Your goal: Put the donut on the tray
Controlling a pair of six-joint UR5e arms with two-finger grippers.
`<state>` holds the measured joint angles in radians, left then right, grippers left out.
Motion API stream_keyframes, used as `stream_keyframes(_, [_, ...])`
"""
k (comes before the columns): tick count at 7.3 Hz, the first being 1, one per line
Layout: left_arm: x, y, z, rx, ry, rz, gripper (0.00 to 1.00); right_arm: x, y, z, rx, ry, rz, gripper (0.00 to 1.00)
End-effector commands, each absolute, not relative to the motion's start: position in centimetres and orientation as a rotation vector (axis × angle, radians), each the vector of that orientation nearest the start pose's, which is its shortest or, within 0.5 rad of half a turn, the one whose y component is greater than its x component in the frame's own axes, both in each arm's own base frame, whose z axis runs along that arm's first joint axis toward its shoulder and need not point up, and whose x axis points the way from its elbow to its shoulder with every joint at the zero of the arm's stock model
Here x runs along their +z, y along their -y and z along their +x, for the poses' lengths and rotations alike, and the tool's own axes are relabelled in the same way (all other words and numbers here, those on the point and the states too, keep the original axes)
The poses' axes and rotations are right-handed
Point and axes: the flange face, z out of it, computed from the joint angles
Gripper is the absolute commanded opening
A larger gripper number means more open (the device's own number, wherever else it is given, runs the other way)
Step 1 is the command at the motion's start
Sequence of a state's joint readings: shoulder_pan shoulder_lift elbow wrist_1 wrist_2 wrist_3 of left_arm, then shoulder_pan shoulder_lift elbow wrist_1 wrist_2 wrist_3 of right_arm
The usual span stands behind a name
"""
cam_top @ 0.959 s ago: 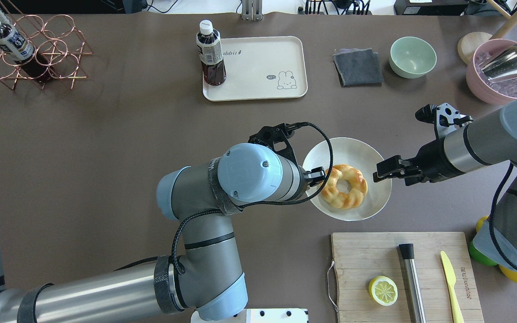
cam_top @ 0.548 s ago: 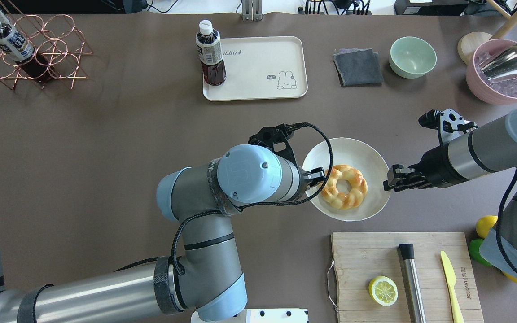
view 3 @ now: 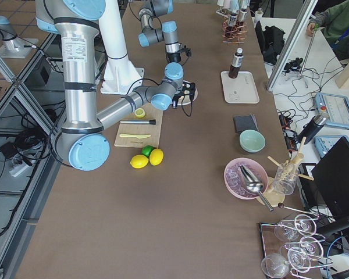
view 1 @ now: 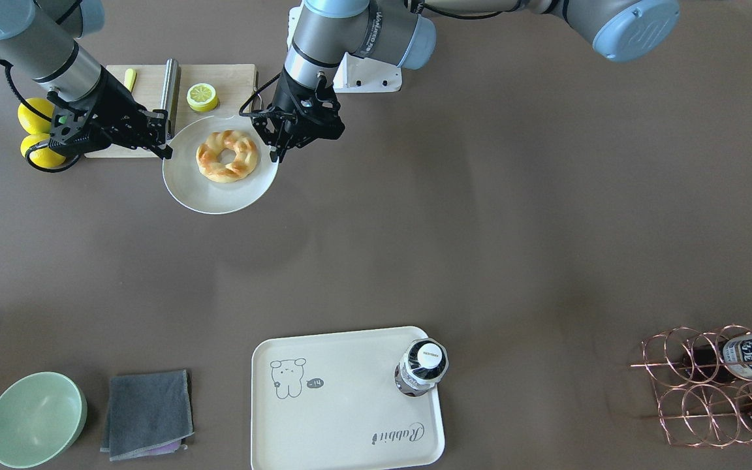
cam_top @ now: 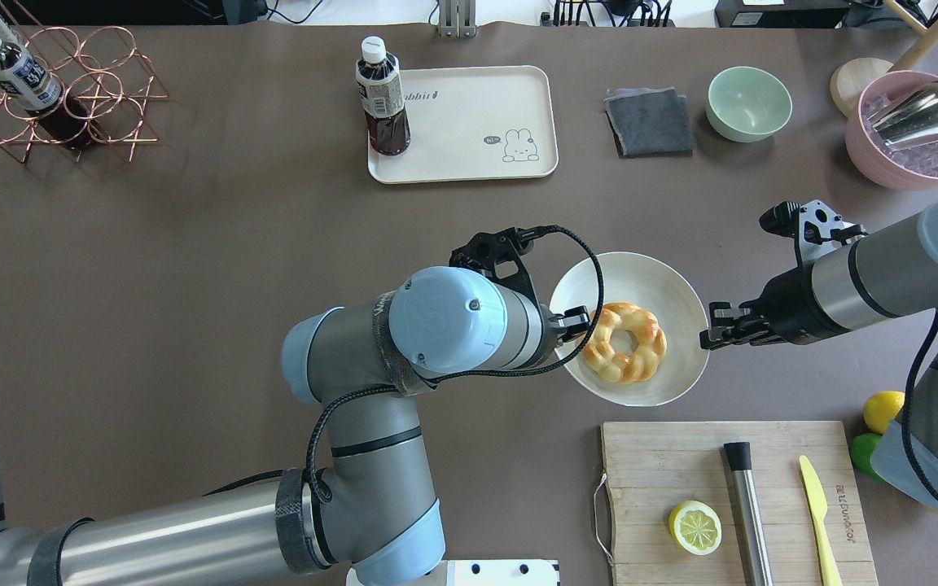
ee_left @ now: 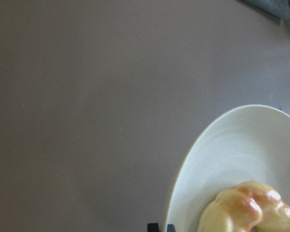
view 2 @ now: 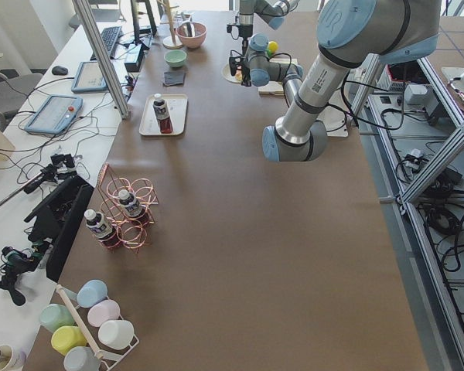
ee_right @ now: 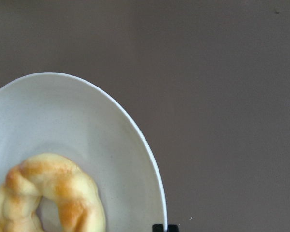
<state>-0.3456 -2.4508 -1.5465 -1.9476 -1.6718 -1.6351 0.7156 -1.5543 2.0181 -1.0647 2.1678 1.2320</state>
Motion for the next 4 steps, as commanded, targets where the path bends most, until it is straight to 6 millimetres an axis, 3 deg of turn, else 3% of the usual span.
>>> stream_keyframes(1, [8.6,35.3,61.3,-0.217,-1.245,0.145,0.97,37.4,37.4,-31.2,0.054,1.087,0.003,0.00])
stream_keyframes(2, [10.3,34.7,59.4,-0.202,-1.249,0.150,0.98,37.4,37.4,-31.2,0.054,1.087,0.003,0.00])
stream_keyframes(4, [12.7,35.8,55.0,-0.126,-1.243,0.217,0.98,37.6,37.4,-31.3,0.055,1.084,0.001,0.00])
